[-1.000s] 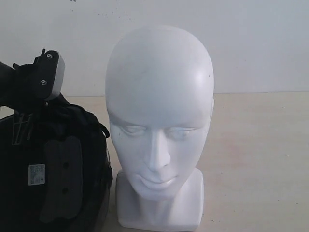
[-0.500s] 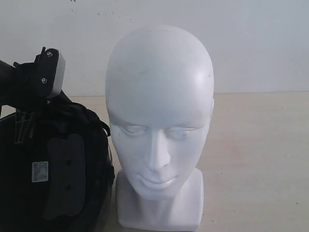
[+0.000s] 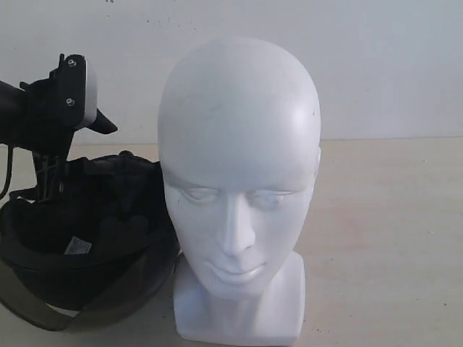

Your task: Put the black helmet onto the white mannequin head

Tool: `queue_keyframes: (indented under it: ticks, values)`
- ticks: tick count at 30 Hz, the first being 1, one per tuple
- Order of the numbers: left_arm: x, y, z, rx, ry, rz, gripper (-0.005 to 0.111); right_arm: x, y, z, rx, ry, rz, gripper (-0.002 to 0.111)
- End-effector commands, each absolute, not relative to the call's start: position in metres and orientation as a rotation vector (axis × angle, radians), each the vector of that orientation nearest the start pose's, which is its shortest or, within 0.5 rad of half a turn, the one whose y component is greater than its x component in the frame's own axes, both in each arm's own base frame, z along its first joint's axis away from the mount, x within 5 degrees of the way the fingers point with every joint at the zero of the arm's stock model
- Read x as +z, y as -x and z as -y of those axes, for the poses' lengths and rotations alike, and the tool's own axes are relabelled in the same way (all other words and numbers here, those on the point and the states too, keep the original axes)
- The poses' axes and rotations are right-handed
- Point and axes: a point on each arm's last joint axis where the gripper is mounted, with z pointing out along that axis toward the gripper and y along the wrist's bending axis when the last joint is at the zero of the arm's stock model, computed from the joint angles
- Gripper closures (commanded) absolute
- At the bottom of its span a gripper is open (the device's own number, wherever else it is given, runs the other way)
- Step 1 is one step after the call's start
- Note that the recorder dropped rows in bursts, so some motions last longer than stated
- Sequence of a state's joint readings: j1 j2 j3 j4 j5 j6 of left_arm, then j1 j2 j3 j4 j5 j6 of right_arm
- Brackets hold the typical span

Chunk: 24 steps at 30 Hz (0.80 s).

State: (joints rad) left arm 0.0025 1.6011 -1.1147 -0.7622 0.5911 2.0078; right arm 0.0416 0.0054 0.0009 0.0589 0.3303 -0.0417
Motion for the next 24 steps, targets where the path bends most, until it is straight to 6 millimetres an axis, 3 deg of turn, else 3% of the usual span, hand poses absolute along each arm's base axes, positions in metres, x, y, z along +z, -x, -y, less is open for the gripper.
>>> queue_keyframes:
  ticks: [1, 6, 9, 14, 20, 24]
  values:
    - [0.273, -0.343, 0.038, 0.073, -1.353, -1.824, 0.037, 0.184, -0.054, -0.004, 0.05, 0.04, -1.807, 0.109]
    - [0.299, -0.325, 0.042, -0.174, -0.976, -2.012, 0.037, 0.184, -0.054, -0.004, 0.05, 0.04, -1.807, 0.109]
    - [0.311, -0.303, 0.047, -0.261, -1.088, -2.018, 0.037, 0.184, -0.054, -0.004, 0.05, 0.04, -1.803, 0.109]
    - [0.329, -0.261, 0.047, -0.39, -1.076, -2.202, 0.037, 0.184, -0.054, -0.004, 0.05, 0.04, -1.806, 0.109]
    - [0.341, -0.222, 0.048, -0.528, -0.953, -2.381, 0.037, 0.184, -0.054, -0.004, 0.05, 0.04, -1.806, 0.109]
    - [0.339, -0.198, 0.05, -0.533, -0.933, -2.403, 0.038, 0.184, -0.054, -0.004, 0.05, 0.04, -1.806, 0.109]
